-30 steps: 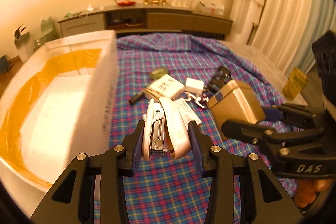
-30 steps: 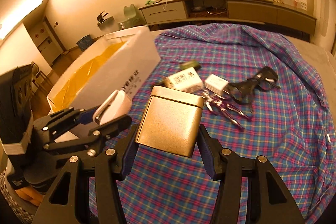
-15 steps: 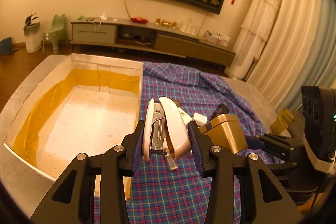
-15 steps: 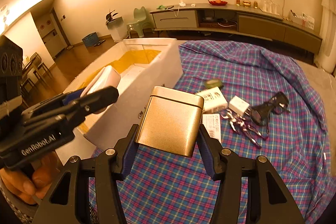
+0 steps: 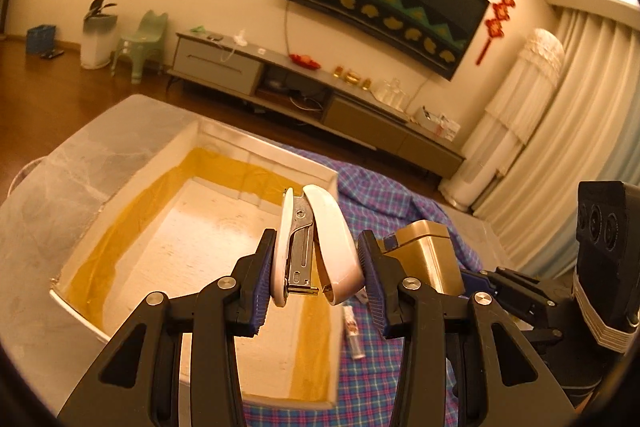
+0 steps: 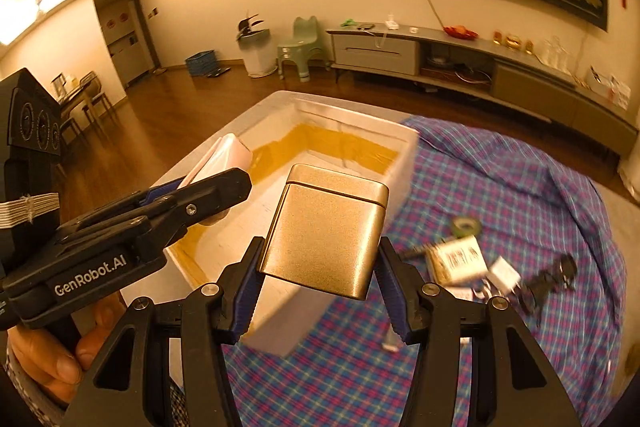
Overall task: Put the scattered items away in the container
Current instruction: 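Carry the tin and stapler over the white box with both grippers, then open both grippers to drop the tin and stapler into the box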
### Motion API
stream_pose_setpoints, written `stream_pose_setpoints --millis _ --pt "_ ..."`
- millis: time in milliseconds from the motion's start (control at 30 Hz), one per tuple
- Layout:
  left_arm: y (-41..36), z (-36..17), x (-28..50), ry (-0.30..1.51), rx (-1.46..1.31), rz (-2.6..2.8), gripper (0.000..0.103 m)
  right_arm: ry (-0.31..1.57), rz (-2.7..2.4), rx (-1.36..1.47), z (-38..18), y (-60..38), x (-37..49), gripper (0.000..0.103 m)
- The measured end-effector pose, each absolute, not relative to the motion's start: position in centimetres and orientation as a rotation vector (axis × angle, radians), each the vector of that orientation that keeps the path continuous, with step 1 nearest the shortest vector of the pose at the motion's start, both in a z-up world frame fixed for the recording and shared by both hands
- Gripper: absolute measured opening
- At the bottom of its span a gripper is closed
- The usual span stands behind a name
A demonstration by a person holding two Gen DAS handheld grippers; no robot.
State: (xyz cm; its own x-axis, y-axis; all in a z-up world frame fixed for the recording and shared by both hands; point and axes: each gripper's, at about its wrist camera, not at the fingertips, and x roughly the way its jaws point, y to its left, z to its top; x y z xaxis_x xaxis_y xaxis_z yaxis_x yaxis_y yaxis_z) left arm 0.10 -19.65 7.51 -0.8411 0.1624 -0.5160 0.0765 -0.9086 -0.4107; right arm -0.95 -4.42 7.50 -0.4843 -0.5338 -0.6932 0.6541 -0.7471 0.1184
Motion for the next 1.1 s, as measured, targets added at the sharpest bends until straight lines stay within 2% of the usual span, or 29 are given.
stream_pose_setpoints --millis 533,1100 --pt "-25.2 4.4 -5.7 -0.917 -1.023 2.86 0.042 0.378 -2.134 1.047 4.9 -11.8 -7.2 0.055" --pt "-27.8 -1.5 -12.9 -1.195 -1.288 2.71 0.042 0.597 -2.005 1.294 -0.5 -16.8 -15.4 0.055"
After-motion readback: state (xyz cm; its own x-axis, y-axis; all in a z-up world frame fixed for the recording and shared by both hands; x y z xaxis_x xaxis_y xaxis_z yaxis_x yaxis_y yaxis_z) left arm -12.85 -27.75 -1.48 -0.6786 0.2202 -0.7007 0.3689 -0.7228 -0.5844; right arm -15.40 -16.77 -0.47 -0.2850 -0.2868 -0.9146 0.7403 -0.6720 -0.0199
